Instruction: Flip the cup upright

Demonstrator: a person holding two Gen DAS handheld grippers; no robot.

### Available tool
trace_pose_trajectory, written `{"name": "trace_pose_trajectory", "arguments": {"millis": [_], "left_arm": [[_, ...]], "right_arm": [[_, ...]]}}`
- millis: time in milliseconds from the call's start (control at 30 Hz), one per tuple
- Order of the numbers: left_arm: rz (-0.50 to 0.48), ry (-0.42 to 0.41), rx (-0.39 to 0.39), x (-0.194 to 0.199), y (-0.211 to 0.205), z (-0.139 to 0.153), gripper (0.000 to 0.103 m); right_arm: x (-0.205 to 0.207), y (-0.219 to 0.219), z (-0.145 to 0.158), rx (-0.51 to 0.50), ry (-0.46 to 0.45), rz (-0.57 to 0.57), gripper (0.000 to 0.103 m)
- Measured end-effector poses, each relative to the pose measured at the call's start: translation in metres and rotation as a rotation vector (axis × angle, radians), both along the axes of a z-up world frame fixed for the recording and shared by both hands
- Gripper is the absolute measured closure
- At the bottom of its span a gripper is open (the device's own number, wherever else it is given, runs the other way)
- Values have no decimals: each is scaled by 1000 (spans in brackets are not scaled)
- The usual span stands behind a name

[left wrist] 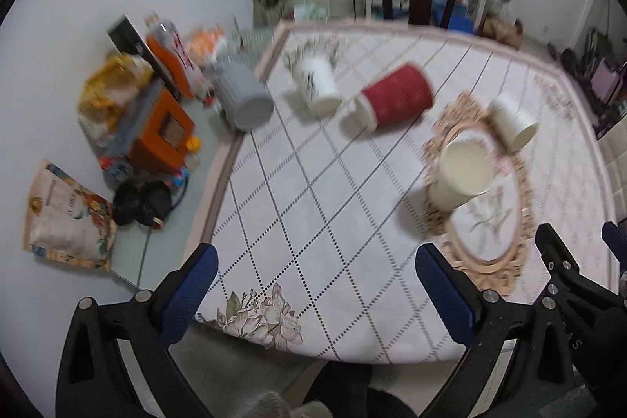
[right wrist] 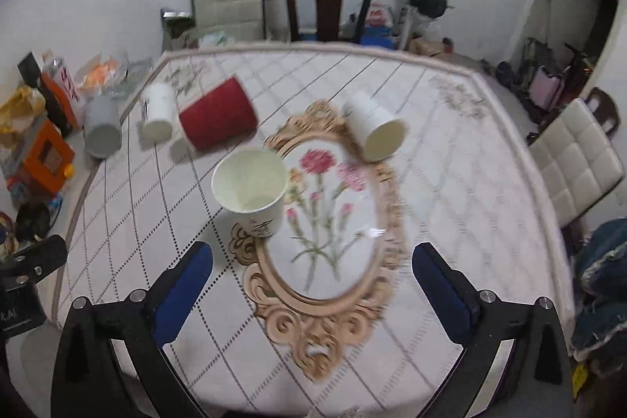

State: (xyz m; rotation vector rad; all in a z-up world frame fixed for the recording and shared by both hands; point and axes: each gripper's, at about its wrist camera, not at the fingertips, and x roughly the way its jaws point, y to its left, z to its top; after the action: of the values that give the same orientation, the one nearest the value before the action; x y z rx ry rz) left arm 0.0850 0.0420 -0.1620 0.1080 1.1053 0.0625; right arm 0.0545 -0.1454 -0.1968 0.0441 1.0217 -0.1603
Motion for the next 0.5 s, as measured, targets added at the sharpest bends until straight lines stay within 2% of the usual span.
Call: {"name": "trace_pose_trajectory", "arguments": {"millis": [133, 233, 367, 500], "left_arm": [[-1, -104, -12, -28, -2, 51, 0], [2, -149, -27, -47, 1, 81, 0], [-8, -187, -42, -72, 3, 111, 0], [-28, -206, -56, -91, 1, 130, 0]], "right_arm": [[-28, -12, 52, 4, -51, -20, 0], [-52, -21, 91, 14, -76, -26, 0], [-85, -27, 135, 25, -93, -10, 0], [-111, -29, 165, 23, -117, 0, 0]]}}
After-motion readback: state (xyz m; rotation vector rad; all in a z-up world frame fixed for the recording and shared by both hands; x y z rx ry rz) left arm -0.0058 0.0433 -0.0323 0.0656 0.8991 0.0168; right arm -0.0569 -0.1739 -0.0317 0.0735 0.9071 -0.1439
